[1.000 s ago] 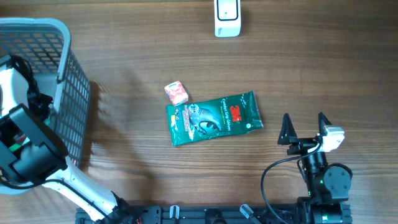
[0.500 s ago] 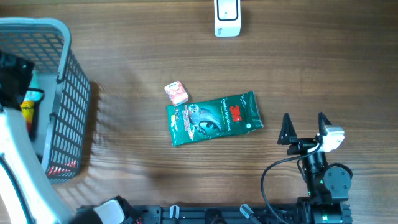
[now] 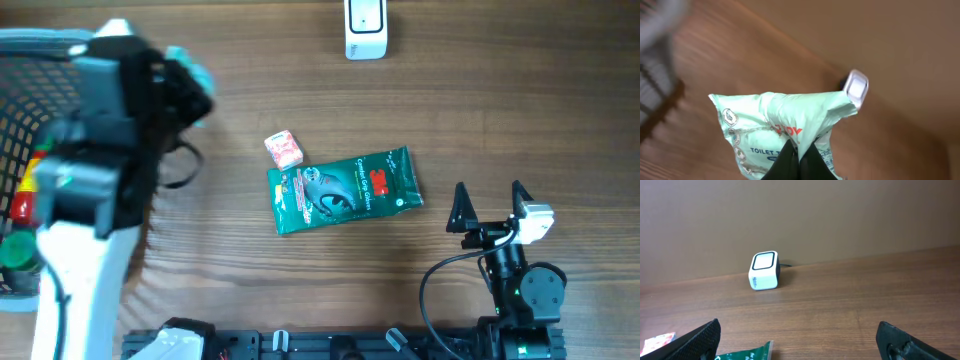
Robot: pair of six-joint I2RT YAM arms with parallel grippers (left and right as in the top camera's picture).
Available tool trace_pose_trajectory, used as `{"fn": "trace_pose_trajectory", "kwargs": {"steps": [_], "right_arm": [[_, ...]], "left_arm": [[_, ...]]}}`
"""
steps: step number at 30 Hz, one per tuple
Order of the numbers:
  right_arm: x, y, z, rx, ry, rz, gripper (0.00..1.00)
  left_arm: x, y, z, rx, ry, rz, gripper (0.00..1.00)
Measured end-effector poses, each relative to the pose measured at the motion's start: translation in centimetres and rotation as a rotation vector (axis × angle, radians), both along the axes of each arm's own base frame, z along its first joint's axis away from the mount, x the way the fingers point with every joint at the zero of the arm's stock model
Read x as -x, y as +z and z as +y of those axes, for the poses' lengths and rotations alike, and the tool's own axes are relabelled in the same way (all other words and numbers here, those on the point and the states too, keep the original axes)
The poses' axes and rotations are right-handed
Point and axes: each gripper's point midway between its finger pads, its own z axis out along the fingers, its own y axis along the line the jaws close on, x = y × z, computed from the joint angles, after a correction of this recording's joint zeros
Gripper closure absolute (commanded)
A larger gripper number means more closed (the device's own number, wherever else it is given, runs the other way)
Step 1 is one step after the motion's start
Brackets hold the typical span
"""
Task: Scan the item barcode
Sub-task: 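Place the toilet wipes pack on the table next to the Kleenex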
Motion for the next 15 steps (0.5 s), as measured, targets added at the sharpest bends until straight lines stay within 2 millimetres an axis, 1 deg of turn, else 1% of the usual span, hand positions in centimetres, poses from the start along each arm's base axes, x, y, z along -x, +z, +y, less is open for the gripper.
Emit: {"fn": "trace_pose_trajectory", "kwargs": {"steps": [2,3,5,6,7,10,12,14,15], "right_arm": [[0.0,0.0,0.0,0.0,0.0,0.0,0.0],[0.0,0.0,0.0,0.0,0.0,0.0,0.0],[0.0,0.0,0.0,0.0,0.0,0.0,0.0],[0.0,0.0,0.0,0.0,0.0,0.0,0.0],[0.0,0.0,0.0,0.0,0.0,0.0,0.0],[0.0,0.0,0.0,0.0,0.0,0.0,0.0],[0.0,0.0,0.0,0.0,0.0,0.0,0.0],[0.0,0.0,0.0,0.0,0.0,0.0,0.0],[0.0,0.0,0.0,0.0,0.0,0.0,0.0]], "left_arm": [[-0.7,-2.5,-2.9,-0.016,-0.074,0.062,0.96],[-1.3,-4.2,-4.8,-0.029,-0.12,0.102,0.96],[-2.6,-6.8,-7.7,-0.047,-0.179,0.153,0.96],[-3.6,-8.6,-9.9,-0.058,-0.22,0.174,0.96],[-4.1,-9.8,-11.3,-0.065,-0.245,0.189,0.96],[-5.0,-13.2,-15.3,-0.086,-0.315,0.226,0.96],[-5.2,-15.8,-17.6,-0.106,-0.356,0.259,0.96],[-5.1,-18.8,-19.4,-0.126,-0.381,0.31,0.96],[-5.0,-20.2,-19.9,-0.136,-0.385,0.34,0.96]]}}
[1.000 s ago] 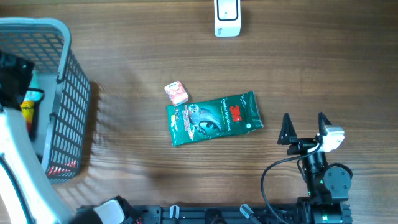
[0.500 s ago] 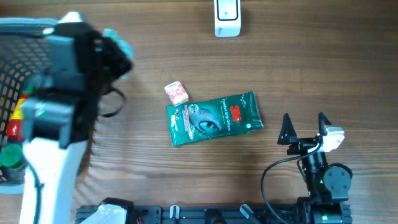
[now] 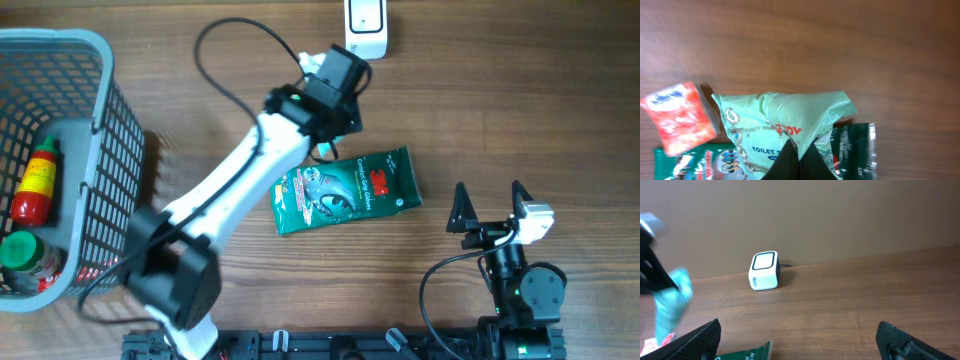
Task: Scan the item barcode
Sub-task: 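Place the toilet wipes pack on the table next to the Kleenex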
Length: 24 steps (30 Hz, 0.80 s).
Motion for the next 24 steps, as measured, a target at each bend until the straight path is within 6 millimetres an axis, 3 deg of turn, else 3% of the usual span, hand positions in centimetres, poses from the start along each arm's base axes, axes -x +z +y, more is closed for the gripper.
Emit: {"fn": "trace_pose_trajectory", "kwargs": {"steps": [2,5,8,9,10,12,13,16,19,21,22,24], "right_arm": [[0.0,0.0,0.0,0.0,0.0,0.0,0.0],[0.0,0.0,0.0,0.0,0.0,0.0,0.0],[0.0,0.0,0.0,0.0,0.0,0.0,0.0],[0.0,0.0,0.0,0.0,0.0,0.0,0.0],[0.0,0.0,0.0,0.0,0.0,0.0,0.0],[0.0,0.0,0.0,0.0,0.0,0.0,0.0],[0.0,0.0,0.0,0.0,0.0,0.0,0.0],[0.0,0.0,0.0,0.0,0.0,0.0,0.0],[0.0,0.0,0.0,0.0,0.0,0.0,0.0],[0.0,0.0,0.0,0.0,0.0,0.0,0.0],[0.0,0.0,0.0,0.0,0.0,0.0,0.0],[0.0,0.0,0.0,0.0,0.0,0.0,0.0]], "left_arm": [[0.2,-3.5,-0.6,-0.037,0.0,0.064,0.96],[0.4,-6.4,-0.7,-0.072,0.002,0.117,0.91],[0.6,-7.7,-0.7,-0.087,0.009,0.144,0.71],[0.5,-7.6,-0.7,-0.083,0.012,0.141,0.6],[0.5,-7.3,-0.7,-0.078,0.014,0.136,0.43],[0.6,-6.8,-0.6,-0.079,0.013,0.135,0.3],[0.9,-6.3,-0.5,-0.079,0.015,0.138,0.28],[0.7,-1.2,-0.2,-0.04,0.004,0.046,0.22],[0.9,5.6,1.5,-0.017,0.034,-0.101,0.12],[1.5,10.5,3.7,-0.008,0.079,-0.216,0.04],[1.9,14.0,5.7,-0.002,0.131,-0.302,0.03],[2.8,18.7,10.1,-0.014,0.237,-0.423,0.03]]}}
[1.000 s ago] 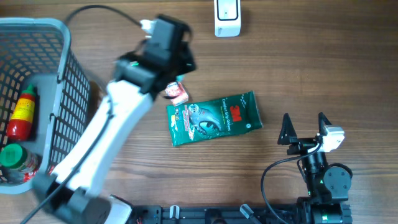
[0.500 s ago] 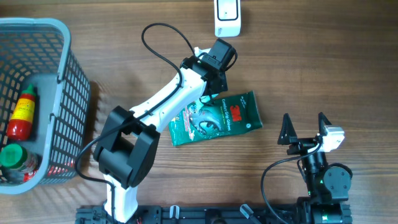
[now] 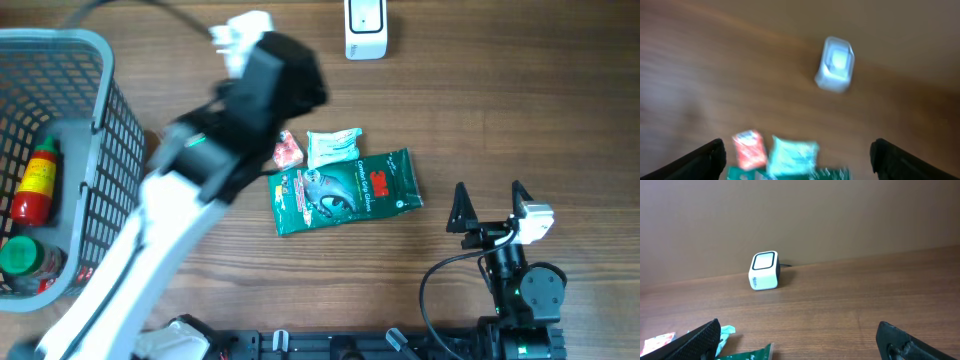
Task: Scan the item barcode
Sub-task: 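Place the toilet wipes pack on the table next to the Kleenex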
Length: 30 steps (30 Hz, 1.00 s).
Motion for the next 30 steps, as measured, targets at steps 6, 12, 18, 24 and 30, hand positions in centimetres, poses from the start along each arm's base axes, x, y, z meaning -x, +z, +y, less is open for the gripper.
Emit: {"fn": "trace_pose_trajectory", "kwargs": {"steps": [6,12,18,24,30], "right_arm": [[0.0,0.0,0.0,0.0,0.0,0.0,0.0],[0.0,0.0,0.0,0.0,0.0,0.0,0.0],[0.0,0.0,0.0,0.0,0.0,0.0,0.0],[0.0,0.0,0.0,0.0,0.0,0.0,0.0],[0.0,0.0,0.0,0.0,0.0,0.0,0.0]], "left_arm": [[4.1,5.5,15.0,-0.029,0.392,-0.114,0.0],[11.0,2.2,27.0,0.054,0.931,0.028,0.0],[17.0,-0.7,34.5,0.267,1.45,0.047,0.0],[19.5,-7.4,39.3,0.425,1.738,0.196,0.0],[18.2,-12.4,42.9,0.563,1.821,0.261,0.0]]}}
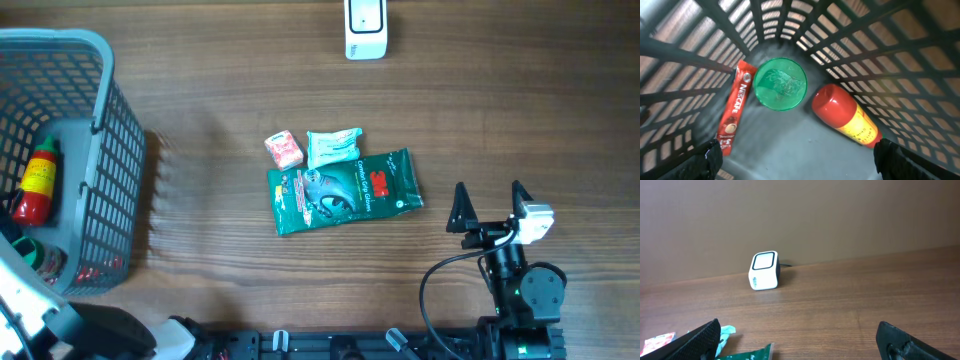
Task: Scan the item barcode
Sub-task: 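Place the toilet wipes pack on the table next to the Kleenex, then reach into the basket and grasp the green-lidded jar with left gripper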
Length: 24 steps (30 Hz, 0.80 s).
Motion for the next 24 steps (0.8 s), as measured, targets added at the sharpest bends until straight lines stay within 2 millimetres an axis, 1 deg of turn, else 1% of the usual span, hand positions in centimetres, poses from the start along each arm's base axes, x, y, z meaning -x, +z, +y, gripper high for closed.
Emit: {"fn": "trace_pose_trajectory", "kwargs": {"steps": [3,7,10,13,14,15,18,24], "right_arm": [[0.0,0.0,0.0,0.0,0.0,0.0,0.0],[0.0,0.0,0.0,0.0,0.0,0.0,0.0],[0.0,0.0,0.0,0.0,0.0,0.0,0.0],[0.0,0.0,0.0,0.0,0.0,0.0,0.0],[0.0,0.0,0.0,0.0,0.0,0.0,0.0],[0.0,0.0,0.0,0.0,0.0,0.0,0.0],[0.0,0.0,0.0,0.0,0.0,0.0,0.0],[0.0,0.0,0.0,0.0,0.0,0.0,0.0]], "left_arm": [[0.0,-1.7,0.5,0.049,0.016,0.02,0.0],[1.2,-4.1,1.3,0.11,0.061,0.068,0.0],[2.4,-6.5,1.9,0.162,0.099,0.112,0.0],[2.4,-7.7,2.2,0.176,0.105,0.118,0.0],[2.5,-9.1,2.4,0.193,0.112,0.13,0.0],[2.4,-9.7,2.4,0.203,0.111,0.136,0.0],[2.4,-10.7,2.4,0.221,0.111,0.149,0.0],[2.4,-12.2,2.4,0.252,0.112,0.174,0.0]]}}
